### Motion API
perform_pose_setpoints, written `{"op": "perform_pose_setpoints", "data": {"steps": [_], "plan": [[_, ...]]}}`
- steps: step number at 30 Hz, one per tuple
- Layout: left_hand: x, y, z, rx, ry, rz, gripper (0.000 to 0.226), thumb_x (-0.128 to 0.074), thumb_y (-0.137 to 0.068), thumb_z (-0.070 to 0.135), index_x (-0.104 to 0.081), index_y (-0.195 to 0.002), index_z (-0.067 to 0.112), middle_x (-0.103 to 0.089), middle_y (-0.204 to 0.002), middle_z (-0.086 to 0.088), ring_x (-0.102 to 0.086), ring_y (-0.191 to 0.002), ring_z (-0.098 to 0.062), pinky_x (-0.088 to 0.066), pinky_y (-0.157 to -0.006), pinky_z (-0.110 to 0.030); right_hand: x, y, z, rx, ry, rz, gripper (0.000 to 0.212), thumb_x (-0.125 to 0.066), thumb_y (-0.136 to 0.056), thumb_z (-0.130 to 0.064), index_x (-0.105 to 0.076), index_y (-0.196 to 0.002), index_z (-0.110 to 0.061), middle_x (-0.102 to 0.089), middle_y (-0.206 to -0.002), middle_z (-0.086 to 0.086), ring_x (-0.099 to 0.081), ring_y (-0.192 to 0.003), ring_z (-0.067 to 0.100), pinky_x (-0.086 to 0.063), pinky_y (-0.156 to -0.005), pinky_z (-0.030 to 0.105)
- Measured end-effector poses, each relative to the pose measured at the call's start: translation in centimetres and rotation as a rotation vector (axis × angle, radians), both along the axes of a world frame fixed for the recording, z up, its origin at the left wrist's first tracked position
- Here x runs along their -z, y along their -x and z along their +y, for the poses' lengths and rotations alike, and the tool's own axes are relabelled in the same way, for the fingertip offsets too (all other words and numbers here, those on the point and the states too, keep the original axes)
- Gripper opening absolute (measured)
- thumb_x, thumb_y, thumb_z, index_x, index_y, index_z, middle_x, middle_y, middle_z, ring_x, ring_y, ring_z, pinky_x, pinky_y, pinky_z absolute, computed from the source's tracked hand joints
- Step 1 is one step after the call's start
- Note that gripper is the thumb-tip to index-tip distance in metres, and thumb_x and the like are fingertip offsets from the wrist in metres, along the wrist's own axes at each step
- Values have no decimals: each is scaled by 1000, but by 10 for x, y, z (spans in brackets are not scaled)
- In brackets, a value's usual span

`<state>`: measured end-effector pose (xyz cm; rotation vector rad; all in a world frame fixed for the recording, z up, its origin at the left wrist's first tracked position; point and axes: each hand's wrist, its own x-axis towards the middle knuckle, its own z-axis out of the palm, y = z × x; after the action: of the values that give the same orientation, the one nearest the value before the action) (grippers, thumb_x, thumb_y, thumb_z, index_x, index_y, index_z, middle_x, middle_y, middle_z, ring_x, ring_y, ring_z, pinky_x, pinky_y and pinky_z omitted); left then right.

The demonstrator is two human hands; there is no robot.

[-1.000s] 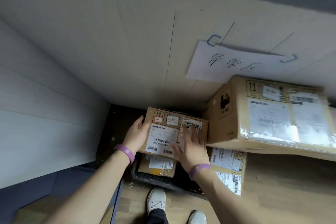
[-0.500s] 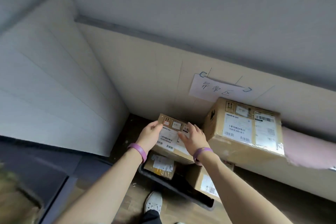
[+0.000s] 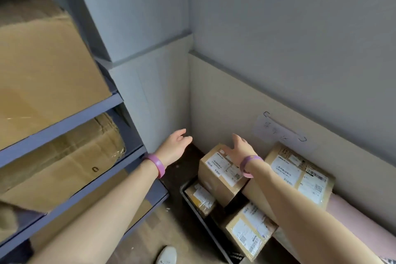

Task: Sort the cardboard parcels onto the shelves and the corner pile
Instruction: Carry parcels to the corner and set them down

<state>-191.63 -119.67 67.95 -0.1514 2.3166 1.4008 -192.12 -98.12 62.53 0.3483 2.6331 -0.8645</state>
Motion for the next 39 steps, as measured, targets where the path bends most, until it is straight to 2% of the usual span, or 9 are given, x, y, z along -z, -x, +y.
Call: {"op": "perform_pose_setpoints", "data": {"steps": [5,8,11,14,17,21,28,32,39], "plan": [[-39,-41,-60,-162,19,69,54,-48,-103,28,-33,-153,16,-38,-155,-6,-37,-142,-18,-29,-112,-28,-43,4,-78,-242,-13,51,69,-51,-99,-42,-22,-154,-13,-31,-157,12,-31,-143,32,-31,-113,37],[-59,-71,-105,-275,40,110,56,-48,-103,28,-31,-154,15,-40,-153,-5,-40,-140,-17,-31,-105,-21,-63,-2,-139,-394,9,91,67,-51,-100,-40,-22,-155,-14,-32,-157,11,-33,-143,31,-31,-113,37],[-73,-113,-156,-416,62,144,55,-48,-103,28,-31,-154,15,-37,-156,-5,-35,-144,-17,-29,-105,-21,-80,-18,-205,-552,30,120,66,-52,-100,-39,-23,-154,-16,-35,-156,10,-38,-140,32,-35,-111,40],[-80,-165,-209,-565,70,173,54,-49,-103,26,-32,-153,14,-39,-155,-6,-37,-142,-17,-29,-102,-19,-94,-47,-270,-701,52,123,67,-53,-99,-37,-23,-154,-14,-37,-152,13,-41,-136,33,-36,-108,38],[-88,-224,-258,-722,66,187,55,-50,-102,27,-32,-153,16,-39,-152,-6,-41,-140,-21,-33,-108,-27,-105,-86,-334,-832,65,132,68,-54,-99,-38,-24,-153,-11,-37,-153,15,-42,-136,31,-36,-107,35],[-95,-318,-320,-886,70,211,55,-51,-101,31,-33,-153,21,-35,-157,-4,-32,-145,-17,-28,-111,-28,-124,-158,-418,-996,77,197,69,-54,-99,-36,-22,-154,-10,-33,-156,13,-35,-142,30,-29,-110,32],[-100,-485,-419,-1124,98,257,56,-54,-100,26,-34,-152,15,-39,-153,-6,-36,-141,-18,-27,-109,-25,-140,-315,-544,-1152,167,267,75,-56,-97,-38,-18,-156,-13,-29,-158,13,-30,-144,32,-28,-116,38],[-97,-569,-464,-1210,101,241,57,-57,-99,29,-37,-151,17,-37,-155,-5,-35,-143,-19,-27,-113,-31,-140,-394,-598,-1174,219,269,74,-58,-97,-35,-19,-155,-12,-31,-155,15,-35,-140,34,-30,-114,39],[-100,-656,-535,-1289,84,209,58,-58,-98,26,-36,-151,14,-42,-152,-7,-39,-141,-21,-30,-113,-31,-140,-473,-685,-1189,223,211,77,-56,-97,-37,-13,-157,-14,-19,-162,9,-24,-147,32,-23,-116,37]]}}
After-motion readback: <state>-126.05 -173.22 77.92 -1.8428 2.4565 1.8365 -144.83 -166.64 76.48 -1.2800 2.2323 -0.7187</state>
